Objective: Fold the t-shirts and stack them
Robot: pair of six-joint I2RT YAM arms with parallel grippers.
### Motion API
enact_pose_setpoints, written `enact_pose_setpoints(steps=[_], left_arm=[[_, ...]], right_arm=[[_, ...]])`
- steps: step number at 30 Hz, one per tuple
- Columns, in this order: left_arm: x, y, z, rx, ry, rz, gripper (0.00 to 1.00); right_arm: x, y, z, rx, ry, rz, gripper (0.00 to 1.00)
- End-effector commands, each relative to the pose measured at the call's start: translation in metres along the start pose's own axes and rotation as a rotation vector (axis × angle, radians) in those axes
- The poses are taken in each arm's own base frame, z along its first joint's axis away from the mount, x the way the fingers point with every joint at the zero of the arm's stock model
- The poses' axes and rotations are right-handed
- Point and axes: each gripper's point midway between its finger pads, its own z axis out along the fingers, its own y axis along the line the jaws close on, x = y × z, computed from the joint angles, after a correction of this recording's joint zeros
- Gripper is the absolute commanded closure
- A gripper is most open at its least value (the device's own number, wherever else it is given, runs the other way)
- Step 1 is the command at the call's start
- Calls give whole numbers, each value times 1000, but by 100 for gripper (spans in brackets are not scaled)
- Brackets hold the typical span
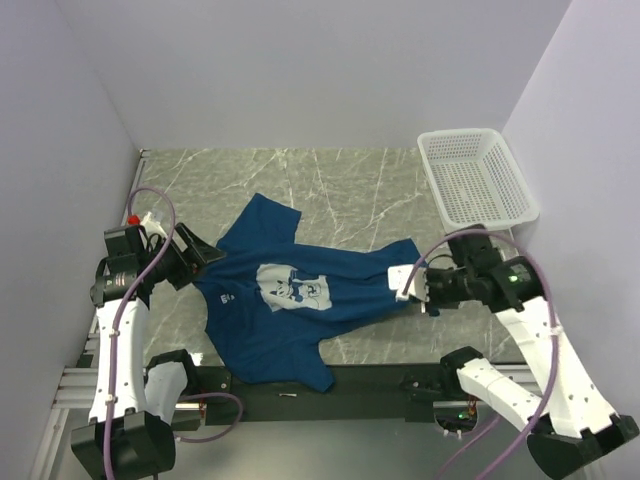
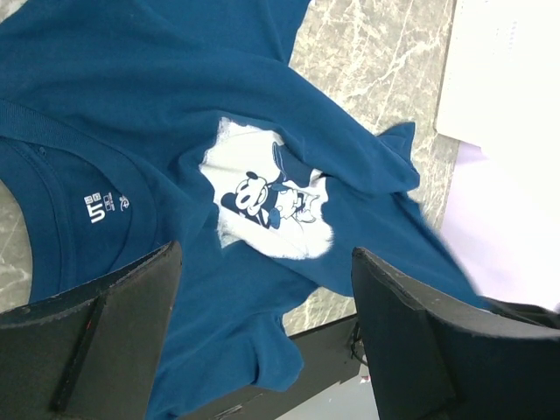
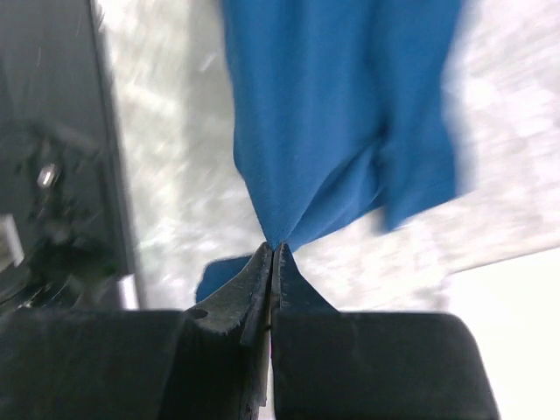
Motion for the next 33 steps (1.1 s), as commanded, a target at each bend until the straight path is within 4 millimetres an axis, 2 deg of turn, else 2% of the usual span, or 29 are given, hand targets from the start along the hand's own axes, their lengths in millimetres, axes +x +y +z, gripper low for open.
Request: enact_pose_setpoints(steps=[1, 4, 6, 7, 8, 9, 12, 13, 14, 17, 18, 20, 21, 22, 23, 24, 26, 30, 33], left_arm=[[-12, -15, -5, 37, -26, 35, 16], [-14, -15, -2, 44, -25, 26, 16], [-14, -15, -2, 46, -23, 25, 16], [-14, -15, -1, 45, -24, 27, 16], [-15, -15, -1, 44, -26, 27, 16], [-15, -13, -1, 39, -28, 27, 16], [-15, -12, 0, 36, -22, 31, 16], [-15, -11, 1, 33, -19, 27, 16], [-14, -11, 2, 35, -17, 27, 16], [-15, -11, 4, 37, -14, 26, 16], [-16, -10, 4, 37, -14, 25, 16], [-15, -10, 4, 36, -12, 24, 16], [-14, -10, 3, 35, -14, 27, 16], [-14, -10, 3, 36, -12, 29, 16], [-12, -7, 4, 33, -9, 25, 16], [-11, -7, 4, 33, -9, 26, 16], [-7, -4, 5, 34, -1, 22, 16], [1, 2, 9, 34, 10, 11, 16], [6, 7, 13, 33, 27, 5, 16]], right_arm=[[-51, 7, -47, 23, -182, 1, 100], [-64, 1, -57, 33, -212, 6, 98], [-60, 7, -51, 13, -198, -6, 75], [-50, 12, -42, -8, -167, -7, 62], [-40, 12, -39, 2, -122, -9, 41], [-35, 13, -38, 11, -106, -11, 35], [-33, 2, -38, 104, -108, 6, 33], [-35, -15, -31, 173, -130, 64, 32], [-30, -24, -26, 205, -116, 102, 30], [-9, -58, 10, 235, -73, 280, 30], [0, -69, 31, 186, -59, 370, 31], [14, -103, 44, 230, -57, 535, 37], [28, -111, 68, 170, -17, 612, 41], [28, -125, 73, 168, -24, 635, 43], [34, -130, 83, 149, -3, 656, 47], [41, -134, 101, 93, 30, 672, 47], [49, -133, 125, 26, 78, 678, 48], [60, -148, 147, 22, 129, 690, 47], [68, -149, 164, -5, 171, 714, 46]])
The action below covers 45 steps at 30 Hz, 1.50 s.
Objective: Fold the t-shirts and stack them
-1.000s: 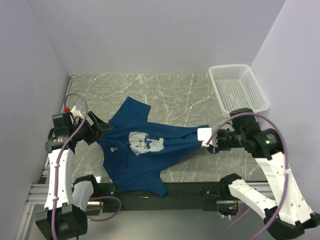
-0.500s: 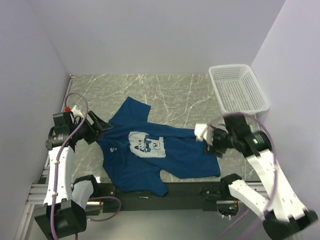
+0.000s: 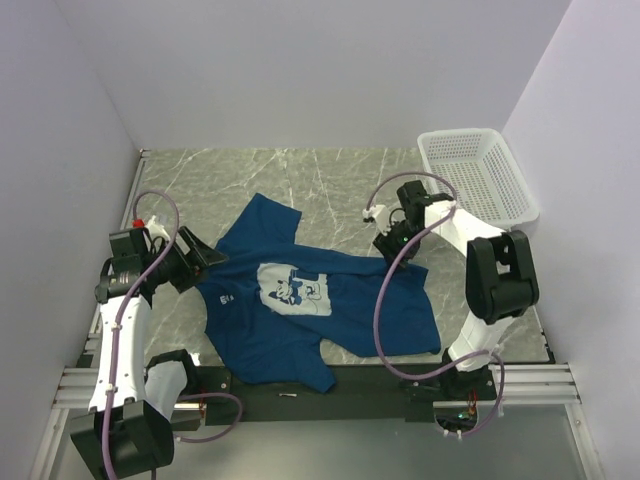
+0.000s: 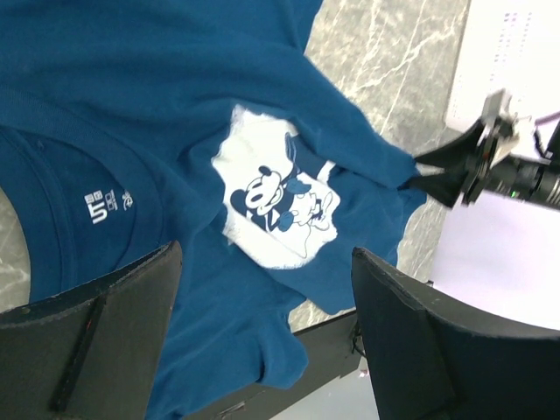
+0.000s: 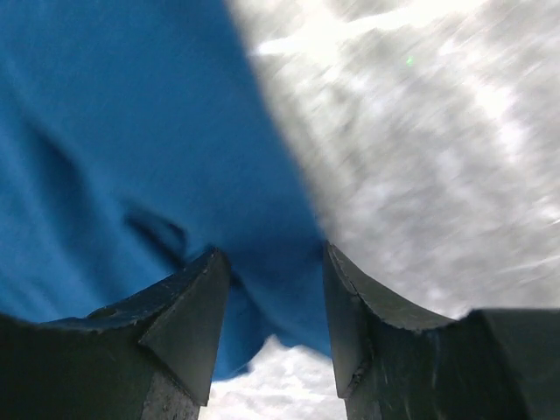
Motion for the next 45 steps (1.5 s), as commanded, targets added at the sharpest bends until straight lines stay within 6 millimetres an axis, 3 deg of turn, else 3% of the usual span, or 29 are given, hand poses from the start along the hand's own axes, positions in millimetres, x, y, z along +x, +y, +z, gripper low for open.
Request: enact_pose_setpoints(steps=[1, 3, 5, 7, 9, 10, 11, 14, 15, 16, 17, 18, 19, 20, 22, 24, 26, 27, 29, 32, 35, 37, 38, 41, 45], left_arm=[[0, -4, 1, 36, -7, 29, 16], [1, -3, 1, 32, -2, 31, 16], [1, -4, 1, 33, -3, 35, 16], [1, -4, 0, 31, -3, 37, 16], [1, -4, -1, 32, -2, 39, 16], [1, -4, -1, 32, -4, 37, 16], [1, -4, 0, 36, -3, 39, 16], [2, -5, 0, 43, -5, 33, 16], [1, -5, 0, 45, -8, 30, 16], [1, -6, 1, 51, -9, 33, 16], [1, -6, 0, 53, -9, 29, 16], [2, -6, 1, 51, -8, 25, 16], [2, -6, 1, 51, -6, 23, 16], [2, -7, 0, 53, -9, 26, 16], [2, -7, -1, 49, -9, 29, 16], [3, -7, -3, 45, -8, 33, 16], [3, -7, -4, 41, -10, 34, 16], [3, -8, -5, 42, -10, 38, 16], [3, -8, -5, 42, -10, 39, 16], [3, -9, -5, 47, -9, 39, 16], [4, -9, -4, 55, -11, 33, 16], [6, -8, -3, 62, -6, 28, 16], [6, -8, -2, 63, -7, 26, 16], [8, -5, -1, 58, -2, 23, 16], [8, -6, -3, 51, -3, 31, 16]], right_arm=[[-28, -22, -1, 78, -45, -8, 46], [-27, -22, 8, 79, -23, -8, 51], [-29, -16, 5, 57, -25, -21, 69], [-39, -3, -9, 19, -63, -59, 100], [-60, 16, -45, 3, -185, -158, 100], [-60, 36, -56, -32, -195, -208, 100], [-67, 53, -81, -23, -257, -277, 100], [-55, 118, -96, -125, -269, -484, 100], [-40, 137, -86, -178, -228, -532, 100], [-24, 154, -80, -223, -177, -562, 93], [-12, 184, -71, -290, -124, -660, 83], [15, 197, -56, -337, -35, -670, 70], [27, 200, -46, -327, 31, -691, 46], [40, 209, -37, -347, 84, -718, 39], [29, 203, -33, -293, 45, -677, 30], [6, 181, -45, -161, -54, -589, 28], [-34, 162, -69, -64, -220, -500, 22], [-41, 139, -80, -20, -266, -406, 21], [-58, 116, -95, 37, -345, -313, 14], [-43, 117, -88, -37, -324, -274, 14], [-10, 160, -66, -234, -243, -337, 25], [6, 184, -51, -252, -171, -445, 32], [24, 194, -38, -266, -116, -457, 33], [40, 204, -18, -219, -28, -530, 35], [49, 189, -2, -135, 53, -502, 45]])
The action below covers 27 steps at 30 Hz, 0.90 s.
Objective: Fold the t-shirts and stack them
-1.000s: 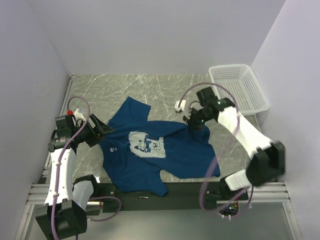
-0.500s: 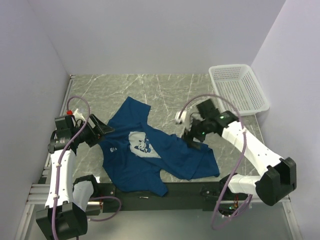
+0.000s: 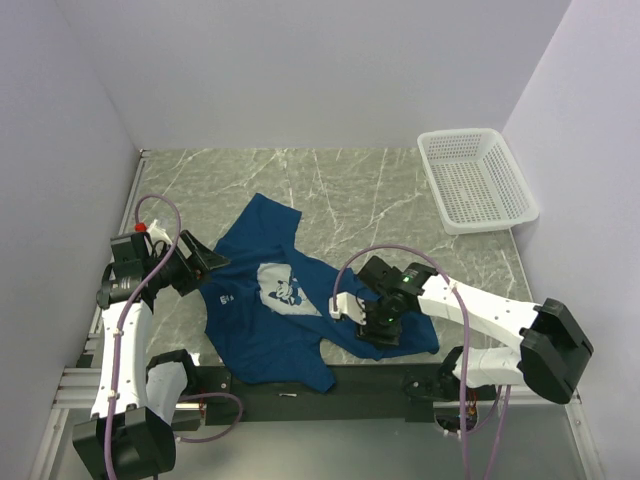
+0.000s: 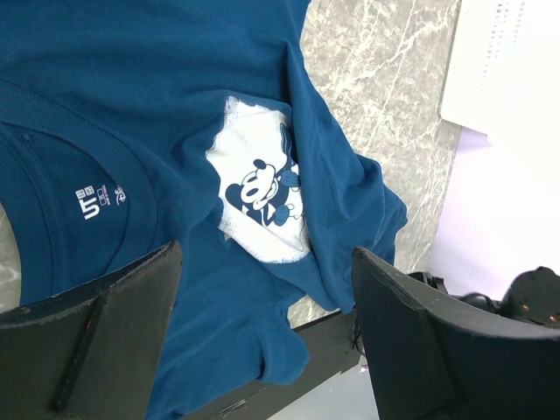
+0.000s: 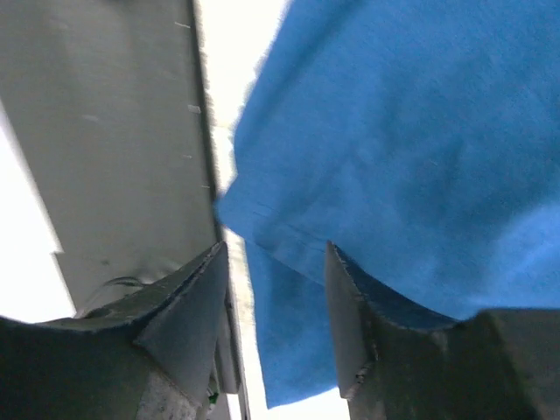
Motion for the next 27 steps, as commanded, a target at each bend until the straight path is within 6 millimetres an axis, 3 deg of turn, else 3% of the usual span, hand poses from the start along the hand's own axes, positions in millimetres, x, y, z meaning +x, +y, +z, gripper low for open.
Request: enact_pose_setpoints(steps=[1, 11, 20, 23, 26, 27], left_arm=[[-2, -8, -3, 31, -15, 31, 16], [-4, -8, -2, 33, -19, 21, 16], [-1, -7, -3, 31, -12, 25, 16], [-1, -8, -3, 33, -12, 26, 16], [-1, -7, -3, 32, -9, 24, 16], [-1, -7, -3, 30, -7, 25, 16]], right_arm=[[6, -22, 3, 116, 57, 41, 46], [6, -5, 17, 37, 79, 35, 45], [9, -10, 30, 31, 135, 46, 45], [11, -15, 33, 44, 155, 55, 51], [12, -15, 35, 36, 165, 59, 62], [11, -14, 33, 35, 160, 56, 70]])
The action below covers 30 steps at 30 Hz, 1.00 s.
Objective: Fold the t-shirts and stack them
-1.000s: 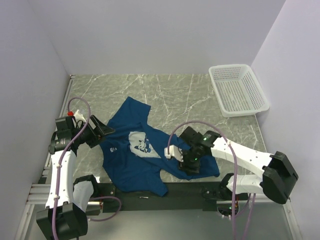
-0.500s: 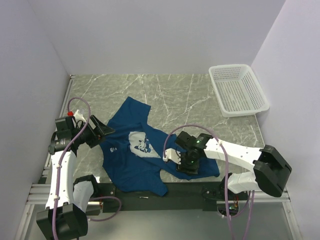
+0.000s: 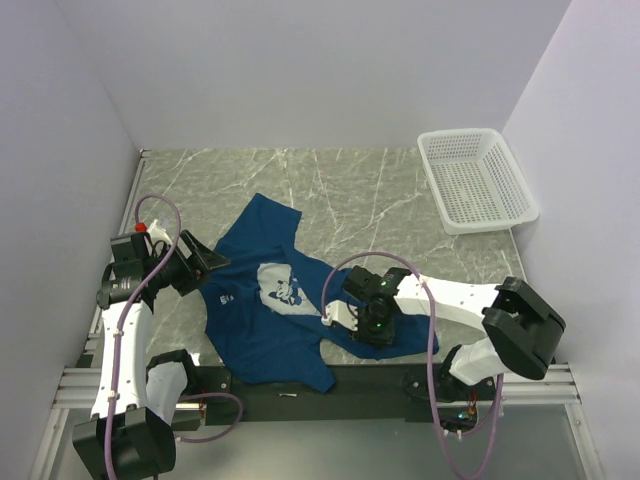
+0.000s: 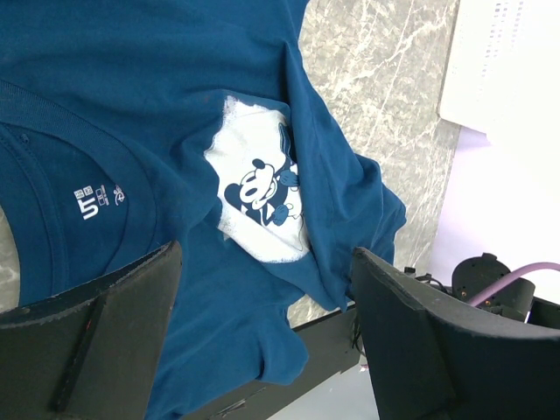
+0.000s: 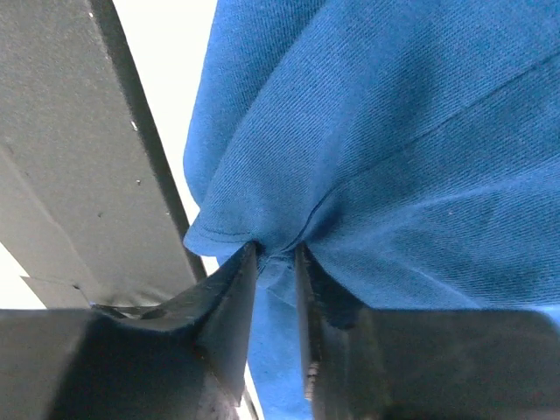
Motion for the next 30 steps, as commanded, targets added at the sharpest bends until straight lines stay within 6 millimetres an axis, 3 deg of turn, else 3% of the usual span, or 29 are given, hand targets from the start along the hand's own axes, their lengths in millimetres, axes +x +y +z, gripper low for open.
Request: enact_pose_setpoints(steps=[1, 6, 12, 18, 21, 24, 25, 26, 27, 29, 30], left_arm=[[-1, -6, -2, 29, -8, 25, 16], [0, -6, -3, 28, -7, 24, 16], [-2, -6, -3, 27, -8, 27, 16], [-9, -11, 0, 44, -17, 20, 16], [-12, -13, 2, 52, -18, 13, 16], [-16, -14, 3, 55, -20, 10, 16], [-17, -14, 4, 54, -18, 7, 16], [-18, -15, 3, 51, -22, 8, 16], [-19, -15, 3, 51, -22, 8, 16], [-22, -18, 2, 53, -31, 13, 16], [-23, -17, 2, 48, -34, 12, 16]], right_arm=[[-11, -5, -5, 26, -25, -7, 73], [-11, -6, -17, 54, -48, -3, 93], [-7, -12, -49, 112, -97, -6, 95], [3, -41, -88, 207, -137, 37, 95], [12, -81, -112, 343, -112, 73, 95], [24, -146, -133, 519, -52, 156, 100], [21, -175, -156, 629, -51, 200, 100], [26, -219, -166, 767, -5, 271, 100], [30, -252, -198, 877, -26, 362, 100], [36, -292, -219, 947, -37, 462, 100], [38, -321, -228, 963, -49, 527, 100]])
